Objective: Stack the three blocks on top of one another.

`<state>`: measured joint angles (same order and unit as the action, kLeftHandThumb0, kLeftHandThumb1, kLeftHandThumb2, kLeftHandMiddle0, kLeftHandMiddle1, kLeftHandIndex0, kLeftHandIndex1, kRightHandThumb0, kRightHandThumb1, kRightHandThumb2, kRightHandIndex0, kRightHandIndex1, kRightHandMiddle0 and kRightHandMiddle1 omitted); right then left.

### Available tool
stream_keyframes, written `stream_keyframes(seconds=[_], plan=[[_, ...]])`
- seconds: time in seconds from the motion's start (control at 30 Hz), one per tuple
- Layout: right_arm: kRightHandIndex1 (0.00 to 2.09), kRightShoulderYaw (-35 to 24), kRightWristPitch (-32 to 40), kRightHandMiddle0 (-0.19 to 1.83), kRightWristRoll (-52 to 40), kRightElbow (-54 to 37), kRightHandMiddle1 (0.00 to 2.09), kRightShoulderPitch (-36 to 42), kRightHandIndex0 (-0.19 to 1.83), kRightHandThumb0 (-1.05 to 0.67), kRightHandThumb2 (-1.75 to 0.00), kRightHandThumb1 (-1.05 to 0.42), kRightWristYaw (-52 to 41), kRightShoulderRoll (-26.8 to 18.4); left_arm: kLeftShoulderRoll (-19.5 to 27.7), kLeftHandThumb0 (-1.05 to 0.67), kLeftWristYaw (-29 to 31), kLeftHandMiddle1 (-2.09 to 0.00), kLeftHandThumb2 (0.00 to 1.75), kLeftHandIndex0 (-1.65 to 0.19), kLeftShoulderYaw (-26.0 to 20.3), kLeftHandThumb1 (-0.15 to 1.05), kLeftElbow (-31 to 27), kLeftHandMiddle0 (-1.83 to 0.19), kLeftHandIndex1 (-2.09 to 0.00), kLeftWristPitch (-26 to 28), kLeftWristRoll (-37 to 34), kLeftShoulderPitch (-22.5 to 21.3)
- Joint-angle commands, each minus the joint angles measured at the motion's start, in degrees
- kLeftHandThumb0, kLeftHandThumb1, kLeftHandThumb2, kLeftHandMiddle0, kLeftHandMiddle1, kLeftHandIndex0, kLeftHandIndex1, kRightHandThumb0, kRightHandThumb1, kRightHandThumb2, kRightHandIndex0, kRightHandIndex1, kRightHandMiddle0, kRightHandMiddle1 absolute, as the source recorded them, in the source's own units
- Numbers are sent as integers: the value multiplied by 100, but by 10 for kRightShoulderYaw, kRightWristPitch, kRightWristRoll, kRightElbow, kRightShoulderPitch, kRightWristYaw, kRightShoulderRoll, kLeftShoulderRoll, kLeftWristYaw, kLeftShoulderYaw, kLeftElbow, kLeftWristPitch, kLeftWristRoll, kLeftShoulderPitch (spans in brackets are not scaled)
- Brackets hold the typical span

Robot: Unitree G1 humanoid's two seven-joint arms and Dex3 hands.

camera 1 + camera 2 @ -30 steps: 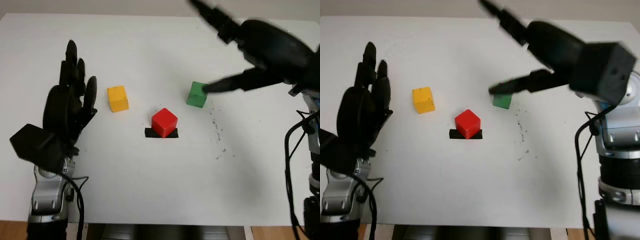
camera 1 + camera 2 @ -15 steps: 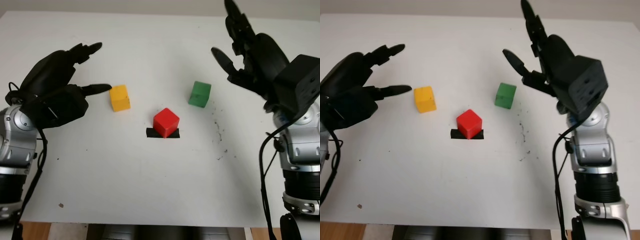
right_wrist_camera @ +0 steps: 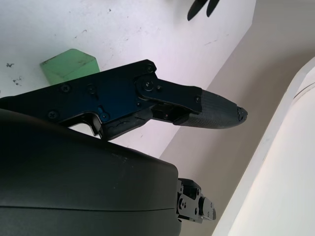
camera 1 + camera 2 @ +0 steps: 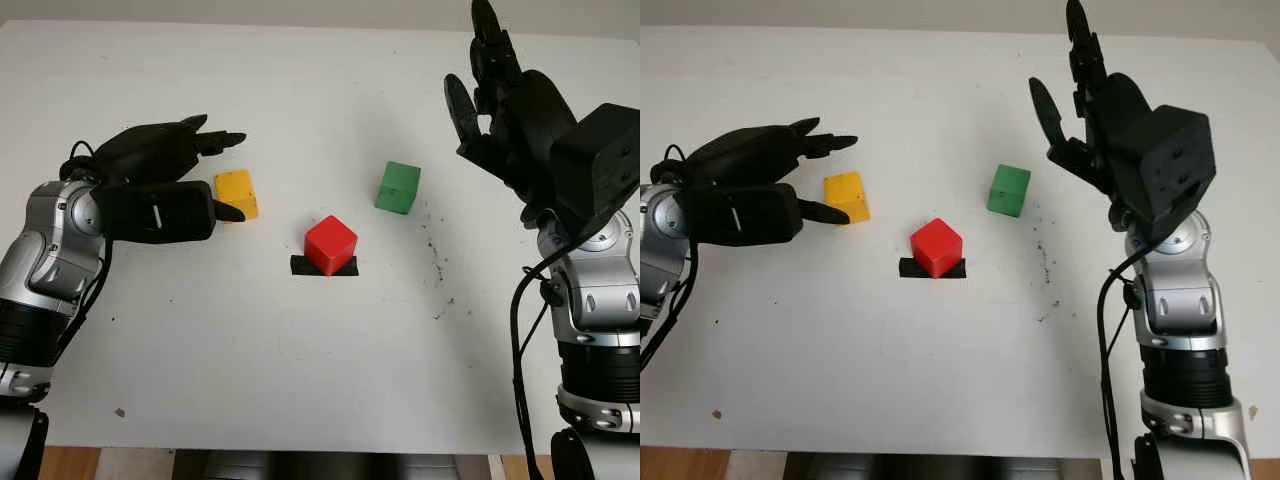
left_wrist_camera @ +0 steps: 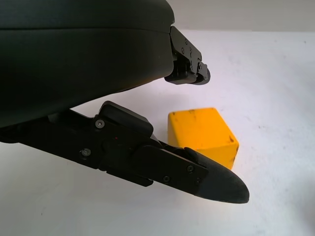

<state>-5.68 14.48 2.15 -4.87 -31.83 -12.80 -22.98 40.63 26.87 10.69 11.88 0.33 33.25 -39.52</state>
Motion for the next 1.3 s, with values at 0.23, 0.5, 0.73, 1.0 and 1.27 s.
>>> stream_keyframes(seconds=[0.23, 0.5, 0.73, 1.0, 1.27], plan=[[0, 6, -2, -19, 10, -14, 0, 4, -19, -69, -66, -105, 6, -1, -14, -84, -67, -6, 6, -25, 33, 102, -26, 6, -6, 53, 107, 13], [0, 10, 15, -19, 17, -14, 0, 0, -19, -70, -62, -105, 1, -3, -39, -78, -144, -7, 5, -36, 52, 102, -20, 2, -10, 75, 170, 26], [0, 10, 19, -19, 21, -14, 0, -2, -19, -70, -63, -105, -1, -5, -53, -77, -153, -7, 5, -45, 38, 102, -14, -3, -14, 63, 129, 32], [0, 9, 9, -18, 25, -13, 1, -3, -19, -68, -63, -105, 2, -4, -56, -75, -119, -7, 4, -54, 19, 98, -12, -7, -23, 54, 52, 32], [0, 10, 14, -18, 30, -15, 0, -7, -19, -69, -63, -105, -1, -10, -52, -60, -185, -6, 6, -39, 29, 96, 1, -22, -116, 33, 87, 37]])
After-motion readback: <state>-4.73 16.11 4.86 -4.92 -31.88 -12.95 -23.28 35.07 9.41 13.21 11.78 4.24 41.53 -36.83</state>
